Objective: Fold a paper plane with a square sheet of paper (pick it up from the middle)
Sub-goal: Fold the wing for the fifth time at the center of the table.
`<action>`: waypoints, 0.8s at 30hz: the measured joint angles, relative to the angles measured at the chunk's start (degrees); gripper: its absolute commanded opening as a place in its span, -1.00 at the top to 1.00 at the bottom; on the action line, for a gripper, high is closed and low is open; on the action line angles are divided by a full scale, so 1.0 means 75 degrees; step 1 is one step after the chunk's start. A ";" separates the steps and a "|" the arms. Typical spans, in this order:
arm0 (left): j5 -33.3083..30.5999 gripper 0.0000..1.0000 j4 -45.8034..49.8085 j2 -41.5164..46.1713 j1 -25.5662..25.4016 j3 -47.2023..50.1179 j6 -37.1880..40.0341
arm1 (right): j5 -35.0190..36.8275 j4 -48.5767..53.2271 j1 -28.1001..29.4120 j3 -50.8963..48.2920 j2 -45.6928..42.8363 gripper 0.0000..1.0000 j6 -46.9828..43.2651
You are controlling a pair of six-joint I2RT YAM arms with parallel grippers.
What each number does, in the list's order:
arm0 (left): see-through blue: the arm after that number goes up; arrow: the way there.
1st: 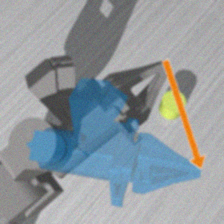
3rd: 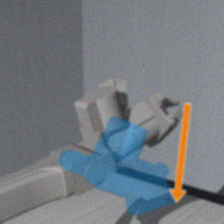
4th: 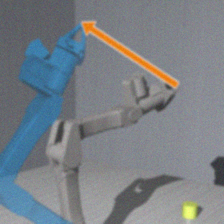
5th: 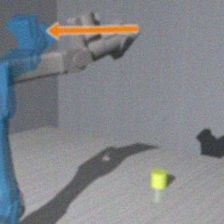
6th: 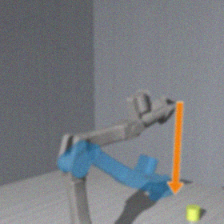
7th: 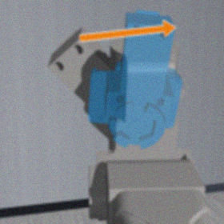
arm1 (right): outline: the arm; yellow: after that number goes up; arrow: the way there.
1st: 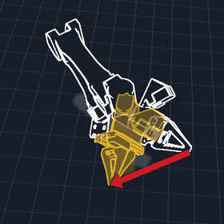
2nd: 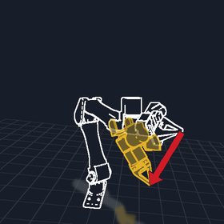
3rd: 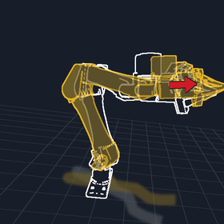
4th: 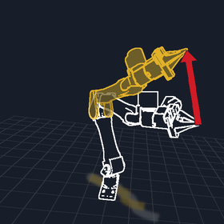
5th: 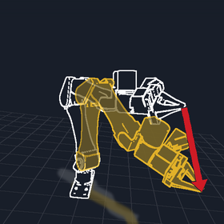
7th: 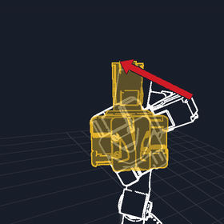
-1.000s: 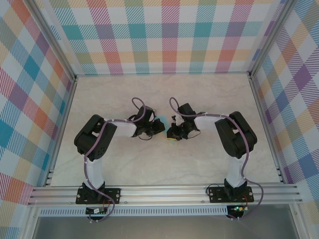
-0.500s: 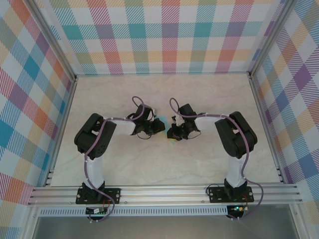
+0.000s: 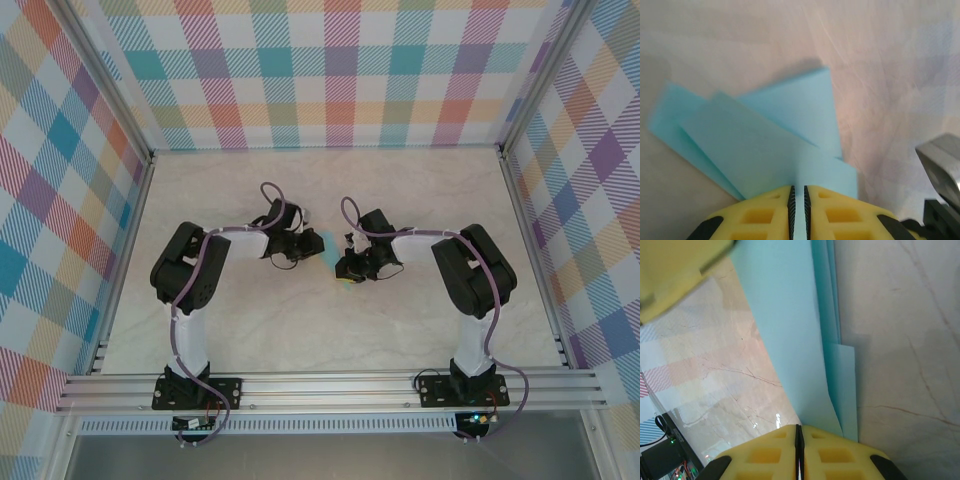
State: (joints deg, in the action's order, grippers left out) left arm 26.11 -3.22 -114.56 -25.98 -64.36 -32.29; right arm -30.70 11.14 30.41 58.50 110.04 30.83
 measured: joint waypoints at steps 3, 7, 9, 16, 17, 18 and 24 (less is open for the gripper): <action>-0.0236 0.67 0.0146 -0.0096 0.0085 -0.0224 0.0087 | 0.0000 -0.0023 0.0000 -0.0017 -0.0006 0.79 -0.0003; -0.0385 0.67 0.0414 -0.0163 0.0093 -0.0437 0.0221 | 0.0003 -0.0082 0.0000 -0.0058 -0.0029 0.79 -0.0003; -0.0495 0.67 0.0434 -0.0163 0.0099 -0.0463 0.0286 | 0.0006 -0.0085 0.0000 -0.0058 -0.0029 0.79 -0.0003; -0.0868 0.66 0.0458 -0.0163 0.0262 -0.0542 0.0466 | 0.0009 -0.0152 0.0000 -0.0105 -0.0047 0.79 -0.0003; -0.0973 0.66 0.0487 -0.0163 0.0323 -0.0571 0.0487 | 0.0009 -0.0163 0.0000 -0.0111 -0.0050 0.79 -0.0003; -0.1075 0.66 0.0530 -0.0166 0.0385 -0.0609 0.0498 | 0.0009 -0.0163 0.0000 -0.0111 -0.0050 0.79 -0.0003; -0.1897 0.65 0.1026 -0.0291 0.0796 -0.1105 0.0694 | 0.0012 -0.0312 0.0000 -0.0210 -0.0099 0.80 0.0012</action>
State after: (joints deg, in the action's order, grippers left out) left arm 11.88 4.47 -116.75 -20.01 -72.64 -27.09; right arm -30.61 8.80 30.41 56.93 109.30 30.92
